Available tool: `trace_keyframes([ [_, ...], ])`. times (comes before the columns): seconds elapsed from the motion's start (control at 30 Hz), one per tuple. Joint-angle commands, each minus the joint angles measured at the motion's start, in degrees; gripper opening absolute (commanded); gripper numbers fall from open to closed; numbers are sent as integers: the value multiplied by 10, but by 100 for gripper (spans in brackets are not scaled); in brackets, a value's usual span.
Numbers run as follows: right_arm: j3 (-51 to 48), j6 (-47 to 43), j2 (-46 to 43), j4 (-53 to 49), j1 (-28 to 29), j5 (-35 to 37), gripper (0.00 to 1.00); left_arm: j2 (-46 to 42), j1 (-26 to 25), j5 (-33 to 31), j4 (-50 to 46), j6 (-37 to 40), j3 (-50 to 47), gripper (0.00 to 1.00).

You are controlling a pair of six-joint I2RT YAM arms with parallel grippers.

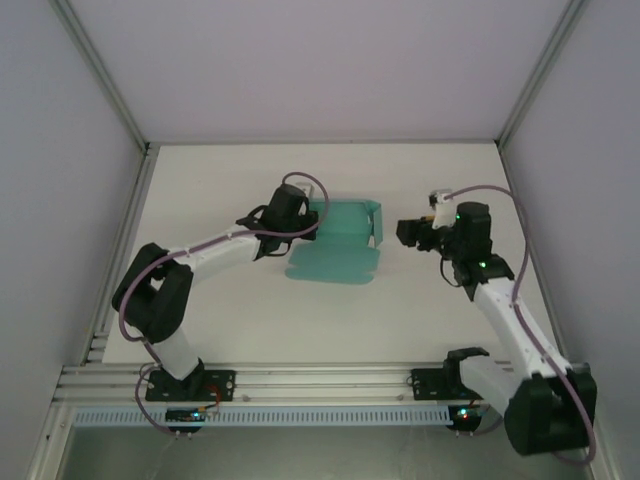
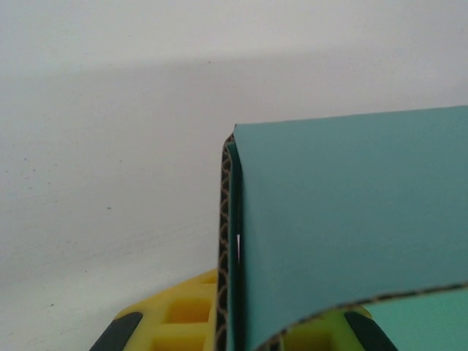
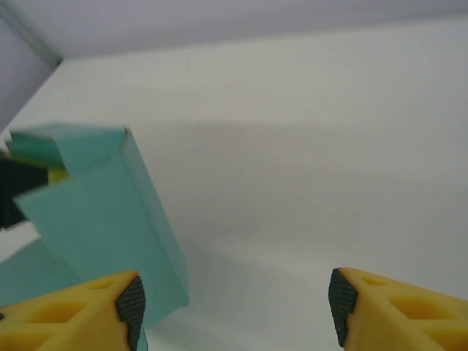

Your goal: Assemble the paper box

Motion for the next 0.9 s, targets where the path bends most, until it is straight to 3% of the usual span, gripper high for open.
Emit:
trace_keyframes([
  [0.0,20,-39,40,24,7,-123,68,-20,-1,25,16,9,0,0],
  [0.27,84,-53,145,17,41,-160,65,-20,-1,38,21,9,0,0],
  [0.5,117,-57,193,24,86,-108,60,-21,0,45,21,7,2,0],
  [0.7,146,-46,238,34,168,94,58,-21,-3,45,21,-7,4,0],
  [0.8,160,-33,259,38,204,218,43,-22,-4,44,20,-7,6,0],
  [0.87,181,-3,279,23,217,297,43,-25,-5,43,20,-6,7,0],
])
